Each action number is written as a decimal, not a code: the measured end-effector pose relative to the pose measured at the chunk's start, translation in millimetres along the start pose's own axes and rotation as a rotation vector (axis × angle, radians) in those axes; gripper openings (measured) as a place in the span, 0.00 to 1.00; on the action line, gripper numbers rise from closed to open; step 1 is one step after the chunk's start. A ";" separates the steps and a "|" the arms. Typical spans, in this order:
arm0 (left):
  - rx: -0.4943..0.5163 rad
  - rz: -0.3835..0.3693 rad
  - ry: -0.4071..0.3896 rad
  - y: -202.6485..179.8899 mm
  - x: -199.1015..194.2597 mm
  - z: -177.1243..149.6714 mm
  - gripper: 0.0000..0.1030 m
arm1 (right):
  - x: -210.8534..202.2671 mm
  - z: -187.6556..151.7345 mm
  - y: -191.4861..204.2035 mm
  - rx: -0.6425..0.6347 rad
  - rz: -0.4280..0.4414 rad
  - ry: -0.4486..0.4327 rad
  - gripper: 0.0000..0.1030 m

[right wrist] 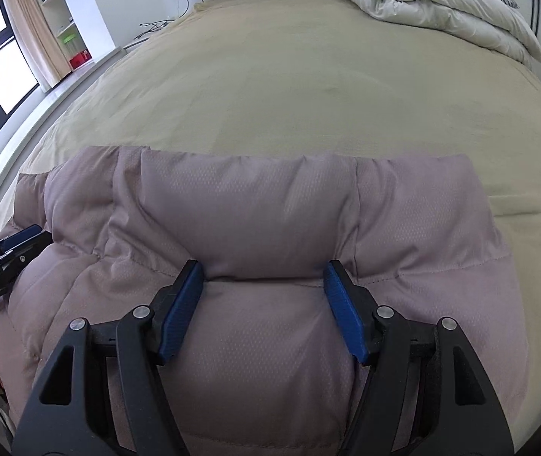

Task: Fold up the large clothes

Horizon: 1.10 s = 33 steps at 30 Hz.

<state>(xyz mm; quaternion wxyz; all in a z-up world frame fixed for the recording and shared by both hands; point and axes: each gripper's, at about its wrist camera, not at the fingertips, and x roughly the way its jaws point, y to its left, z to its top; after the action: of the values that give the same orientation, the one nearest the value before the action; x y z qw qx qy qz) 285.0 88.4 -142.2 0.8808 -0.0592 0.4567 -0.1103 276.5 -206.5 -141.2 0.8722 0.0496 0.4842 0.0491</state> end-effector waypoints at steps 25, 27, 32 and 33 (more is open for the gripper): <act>0.055 -0.005 -0.048 -0.9 -70.6 -53.5 0.97 | -3.4 -20.8 -44.2 0.117 0.060 -0.114 0.74; 0.060 0.012 -0.060 -4.2 -85.5 -59.3 0.97 | -9.1 -27.5 -36.1 0.044 0.013 -0.104 0.74; 0.085 0.051 -0.268 -26.4 -164.7 -82.1 1.00 | -73.0 -45.5 -25.6 0.070 -0.062 -0.245 0.76; 0.095 0.069 -0.318 -32.6 -181.5 -88.7 1.00 | -90.9 -54.7 -23.1 0.064 -0.063 -0.322 0.79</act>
<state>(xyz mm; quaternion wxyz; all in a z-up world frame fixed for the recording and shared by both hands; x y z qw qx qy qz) 106.5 101.6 -43.0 0.9471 -0.0186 0.3074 -0.0905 183.1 -239.3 -96.7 0.9376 0.0691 0.3407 -0.0023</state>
